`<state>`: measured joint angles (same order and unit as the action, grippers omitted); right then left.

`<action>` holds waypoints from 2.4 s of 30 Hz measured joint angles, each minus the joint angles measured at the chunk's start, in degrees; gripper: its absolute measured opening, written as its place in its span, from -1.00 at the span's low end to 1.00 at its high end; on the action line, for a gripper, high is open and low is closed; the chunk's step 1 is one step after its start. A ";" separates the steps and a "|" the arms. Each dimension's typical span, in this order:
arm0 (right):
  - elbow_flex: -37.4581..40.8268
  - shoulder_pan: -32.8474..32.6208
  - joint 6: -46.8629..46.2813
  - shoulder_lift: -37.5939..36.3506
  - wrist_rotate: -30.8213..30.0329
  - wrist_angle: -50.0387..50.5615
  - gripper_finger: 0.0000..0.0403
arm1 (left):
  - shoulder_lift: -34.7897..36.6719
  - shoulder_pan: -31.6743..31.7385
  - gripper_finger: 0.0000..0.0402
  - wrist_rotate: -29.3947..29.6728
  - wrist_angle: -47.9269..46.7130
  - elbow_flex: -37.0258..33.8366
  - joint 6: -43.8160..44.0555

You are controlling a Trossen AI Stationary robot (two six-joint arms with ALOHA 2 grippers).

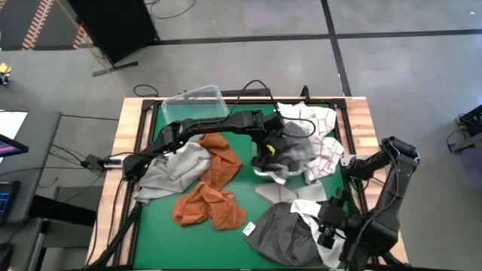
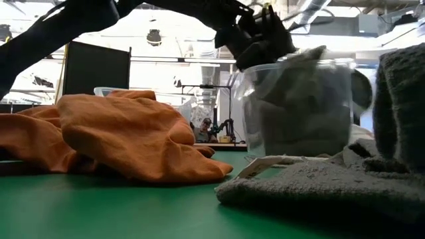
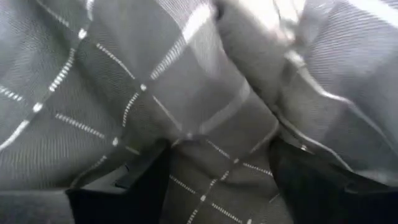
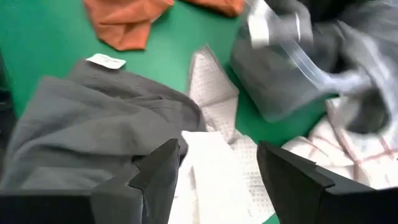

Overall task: Sort towels by color in basket
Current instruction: Put the dark gray and white towel into the right transparent bin

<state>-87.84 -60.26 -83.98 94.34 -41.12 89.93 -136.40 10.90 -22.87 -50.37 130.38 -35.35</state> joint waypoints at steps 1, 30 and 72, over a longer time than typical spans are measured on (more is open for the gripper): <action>0.98 0.26 -0.09 -0.05 0.04 0.12 0.24 | 0.00 0.02 0.29 0.41 -0.88 -0.12 -0.65; 26.22 12.42 -8.74 0.03 -9.35 0.03 0.02 | 0.18 -1.53 0.29 5.11 -6.84 0.23 -7.85; 9.06 34.31 27.78 -8.42 -13.20 -0.99 -0.91 | 16.72 -1.40 0.29 9.66 -5.30 4.44 -6.36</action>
<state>-78.78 -25.95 -56.20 85.92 -54.32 88.95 -119.67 9.50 -13.20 -55.67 134.82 -41.71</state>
